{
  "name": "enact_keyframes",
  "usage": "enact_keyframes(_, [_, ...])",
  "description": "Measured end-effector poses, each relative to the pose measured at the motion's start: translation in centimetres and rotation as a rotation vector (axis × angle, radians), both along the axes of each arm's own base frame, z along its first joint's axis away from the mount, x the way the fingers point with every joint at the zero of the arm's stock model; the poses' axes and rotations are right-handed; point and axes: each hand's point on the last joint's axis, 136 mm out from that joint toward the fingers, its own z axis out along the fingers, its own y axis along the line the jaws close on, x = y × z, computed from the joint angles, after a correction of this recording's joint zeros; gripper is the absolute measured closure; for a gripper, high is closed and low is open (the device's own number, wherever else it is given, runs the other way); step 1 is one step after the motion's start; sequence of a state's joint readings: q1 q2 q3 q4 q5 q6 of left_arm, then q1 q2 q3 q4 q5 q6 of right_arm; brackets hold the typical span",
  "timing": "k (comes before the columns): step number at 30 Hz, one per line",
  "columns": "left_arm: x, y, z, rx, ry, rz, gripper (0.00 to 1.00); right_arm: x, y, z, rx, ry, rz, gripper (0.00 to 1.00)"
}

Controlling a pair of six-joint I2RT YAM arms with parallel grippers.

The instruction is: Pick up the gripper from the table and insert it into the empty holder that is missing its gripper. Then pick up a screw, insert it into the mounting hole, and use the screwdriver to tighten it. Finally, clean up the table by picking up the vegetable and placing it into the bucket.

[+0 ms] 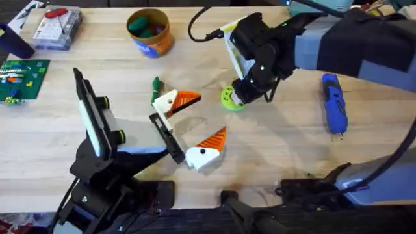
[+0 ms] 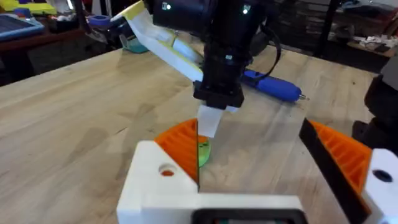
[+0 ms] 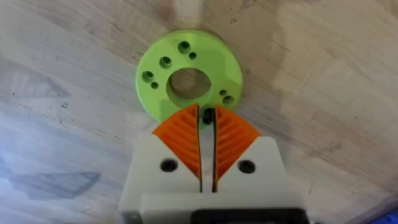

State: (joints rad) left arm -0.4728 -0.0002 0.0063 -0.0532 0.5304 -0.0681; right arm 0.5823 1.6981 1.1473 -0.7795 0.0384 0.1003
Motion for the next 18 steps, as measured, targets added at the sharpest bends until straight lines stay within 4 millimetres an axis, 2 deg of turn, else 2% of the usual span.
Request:
enact_keyframes(6, [0.0, 0.0, 0.0, 0.0, 0.0, 0.0, 0.007, -0.04, -0.08, 0.0, -0.004, 0.001, 0.0, 0.995])
enact_keyframes(18, [0.0, 0.0, 0.0, 0.0, 0.0, 0.0, 0.007, -0.15, -0.15, 0.0, -0.007, 0.006, -0.001, 0.998])
